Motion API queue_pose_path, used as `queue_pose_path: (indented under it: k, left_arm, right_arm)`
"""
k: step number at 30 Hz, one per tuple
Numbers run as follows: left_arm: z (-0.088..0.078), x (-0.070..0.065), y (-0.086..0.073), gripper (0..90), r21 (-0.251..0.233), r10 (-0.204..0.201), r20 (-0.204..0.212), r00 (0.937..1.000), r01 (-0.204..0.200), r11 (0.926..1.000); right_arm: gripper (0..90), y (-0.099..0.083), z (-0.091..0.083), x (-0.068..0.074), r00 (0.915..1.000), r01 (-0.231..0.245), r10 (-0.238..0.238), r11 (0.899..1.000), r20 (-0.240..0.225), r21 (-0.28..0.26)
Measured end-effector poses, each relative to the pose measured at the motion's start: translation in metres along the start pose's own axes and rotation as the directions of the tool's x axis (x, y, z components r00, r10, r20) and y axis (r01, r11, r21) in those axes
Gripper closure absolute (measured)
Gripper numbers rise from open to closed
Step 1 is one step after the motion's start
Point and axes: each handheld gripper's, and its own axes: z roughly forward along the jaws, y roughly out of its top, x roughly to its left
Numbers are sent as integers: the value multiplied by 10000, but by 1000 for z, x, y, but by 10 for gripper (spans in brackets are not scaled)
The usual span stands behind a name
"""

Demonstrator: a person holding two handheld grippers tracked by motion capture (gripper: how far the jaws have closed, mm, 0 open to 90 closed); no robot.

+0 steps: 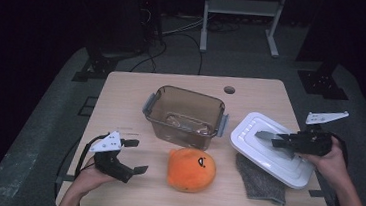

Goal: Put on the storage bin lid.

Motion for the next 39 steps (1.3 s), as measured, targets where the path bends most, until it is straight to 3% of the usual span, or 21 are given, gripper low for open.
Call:
queue_pose_path:
  k: [25, 39]
  left_arm:
    - [-1, 1, 0, 34, 5, 18, -11, 10000, -18, 10000]
    - [-1, 1, 0, 33, 9, 10, 15, 10000, -10, 10000]
  right_arm:
    - [667, -42, 34, -11, 9975, -664, 674, 9970, -223, 398]
    - [662, -53, 40, -12, 9957, -863, 875, 9956, -305, 376]
